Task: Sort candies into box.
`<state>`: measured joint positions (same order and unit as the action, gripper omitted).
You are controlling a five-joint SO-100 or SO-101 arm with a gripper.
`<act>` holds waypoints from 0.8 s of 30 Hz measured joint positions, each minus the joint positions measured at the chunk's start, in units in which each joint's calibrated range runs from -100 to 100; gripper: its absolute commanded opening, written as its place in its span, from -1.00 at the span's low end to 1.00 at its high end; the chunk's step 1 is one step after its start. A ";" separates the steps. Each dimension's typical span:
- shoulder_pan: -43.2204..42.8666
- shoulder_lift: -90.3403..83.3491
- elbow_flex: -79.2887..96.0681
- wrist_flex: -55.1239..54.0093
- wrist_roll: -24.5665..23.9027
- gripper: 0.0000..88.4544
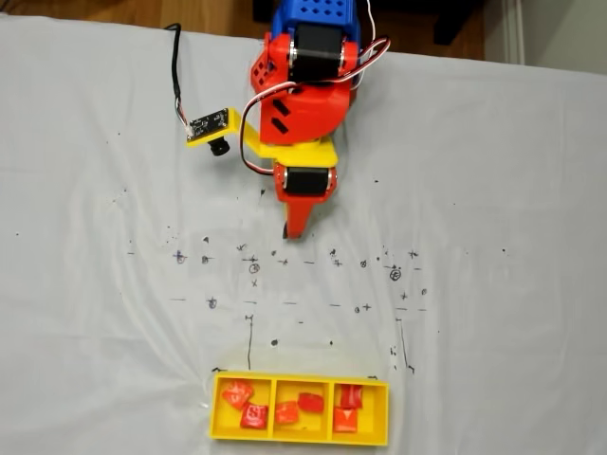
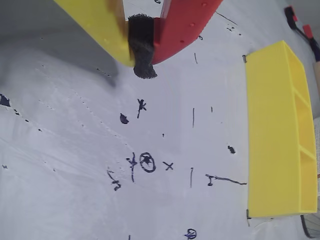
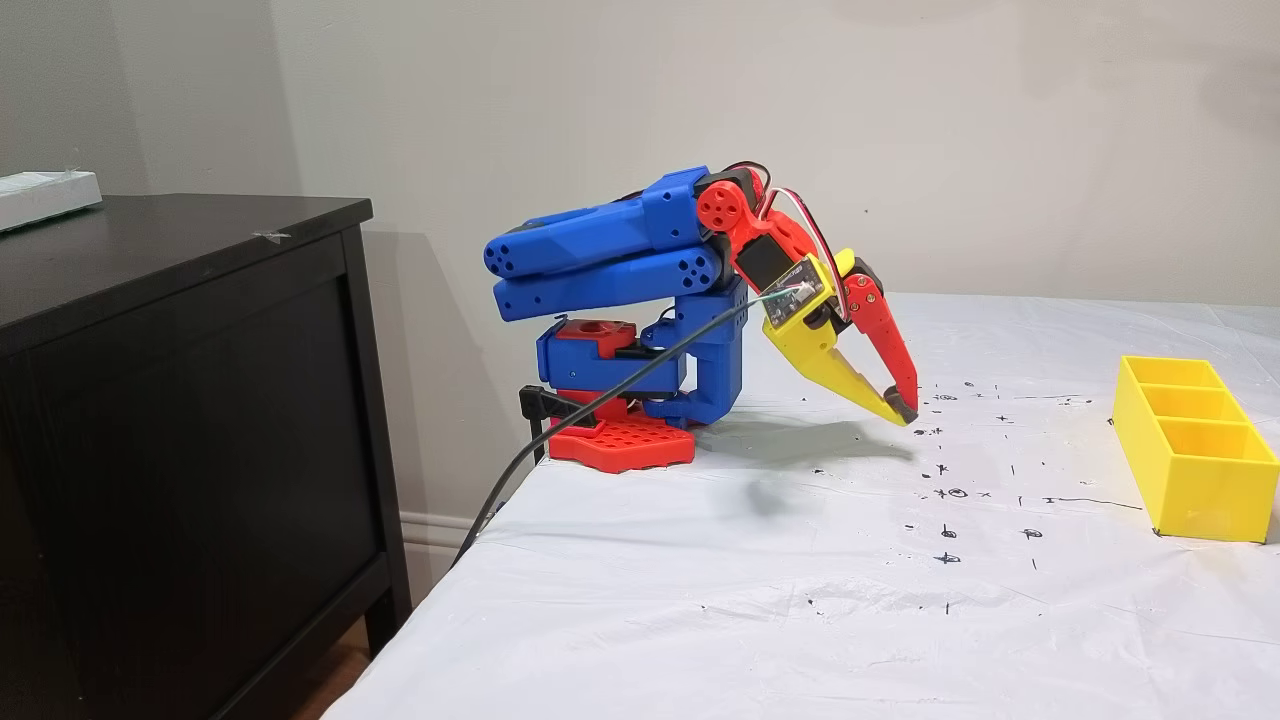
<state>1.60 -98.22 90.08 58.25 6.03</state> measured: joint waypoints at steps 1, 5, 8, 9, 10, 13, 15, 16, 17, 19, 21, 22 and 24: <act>0.08 0.08 0.68 -0.87 0.00 -1.00; -1.95 0.00 6.67 -5.95 -0.68 -1.00; -2.03 0.00 7.61 -5.63 -0.49 -1.00; -1.48 0.00 7.61 -5.00 -0.29 -1.00; -0.86 0.00 7.61 -4.52 -0.24 -1.00; 0.08 0.00 7.61 -4.05 -0.24 -1.00; 0.08 0.00 7.61 -4.05 -0.24 -1.00; 0.08 0.00 7.61 -4.05 -0.24 -1.00; 0.08 0.00 7.61 -4.05 -0.49 -1.00; 1.25 0.00 7.61 -4.05 -0.98 -0.98; 1.56 0.00 7.61 -4.05 -1.66 -0.97; 1.56 0.00 7.61 -4.05 -2.10 -0.97; 1.25 0.00 7.61 -4.29 -3.08 -0.97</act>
<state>2.85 -98.22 97.69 53.97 2.95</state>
